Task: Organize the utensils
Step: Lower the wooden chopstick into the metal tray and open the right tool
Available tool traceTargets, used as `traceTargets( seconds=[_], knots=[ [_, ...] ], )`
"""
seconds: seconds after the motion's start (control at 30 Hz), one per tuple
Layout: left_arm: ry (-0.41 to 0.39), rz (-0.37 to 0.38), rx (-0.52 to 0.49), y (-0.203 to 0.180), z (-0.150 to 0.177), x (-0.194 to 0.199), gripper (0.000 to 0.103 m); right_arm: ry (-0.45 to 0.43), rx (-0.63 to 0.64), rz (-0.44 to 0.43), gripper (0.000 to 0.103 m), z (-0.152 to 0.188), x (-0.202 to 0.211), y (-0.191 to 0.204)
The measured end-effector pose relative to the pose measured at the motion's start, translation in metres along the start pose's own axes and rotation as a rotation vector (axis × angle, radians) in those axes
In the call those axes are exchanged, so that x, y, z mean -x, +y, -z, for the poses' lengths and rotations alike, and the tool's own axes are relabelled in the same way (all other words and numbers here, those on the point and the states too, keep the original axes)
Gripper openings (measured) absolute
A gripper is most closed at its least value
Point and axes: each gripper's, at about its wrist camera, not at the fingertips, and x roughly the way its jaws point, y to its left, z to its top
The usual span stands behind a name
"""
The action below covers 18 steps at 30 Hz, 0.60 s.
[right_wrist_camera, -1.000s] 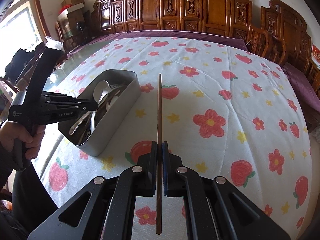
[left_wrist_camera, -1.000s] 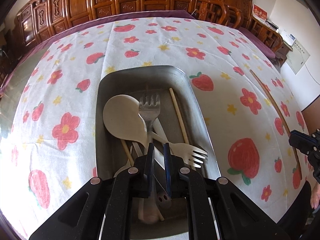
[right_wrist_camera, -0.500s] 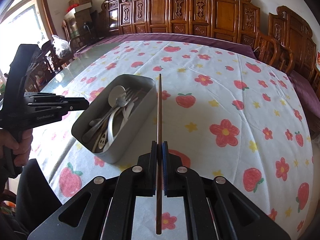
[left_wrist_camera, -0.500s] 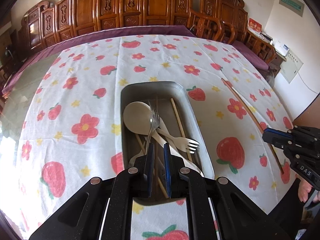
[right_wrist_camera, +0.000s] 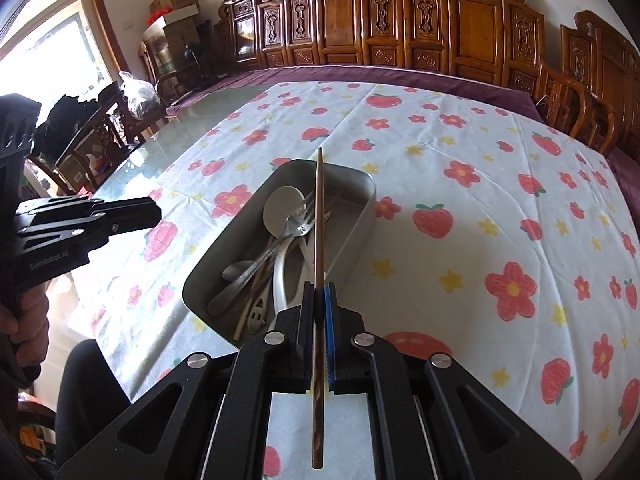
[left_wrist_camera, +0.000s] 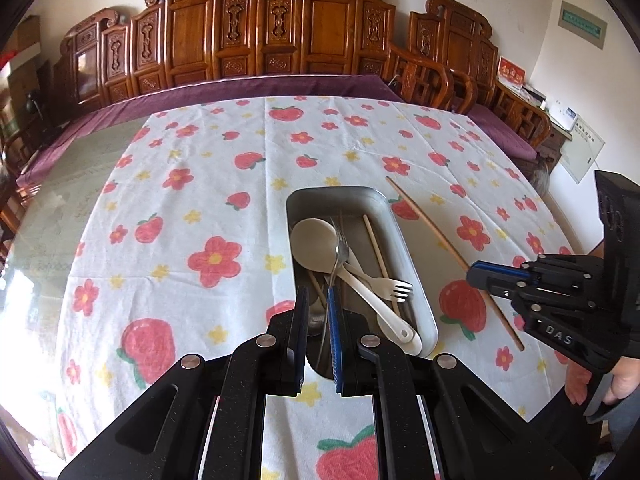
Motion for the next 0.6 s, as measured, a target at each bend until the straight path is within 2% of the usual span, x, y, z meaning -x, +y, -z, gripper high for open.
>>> traceTargets(
  seconds=[0.4,0.6],
  knots=[
    [-0.005,0.000,0.034,0.017,0.008,0.006,0.008,0.048,-0.132,-0.054,0.006,-0.018,-0.041,0.014],
    [-0.006,-0.003,0.048,0.025,0.011,0.008,0.008,0.056,-0.227,-0.069,0.006,-0.024,-0.060,0.009]
  ],
)
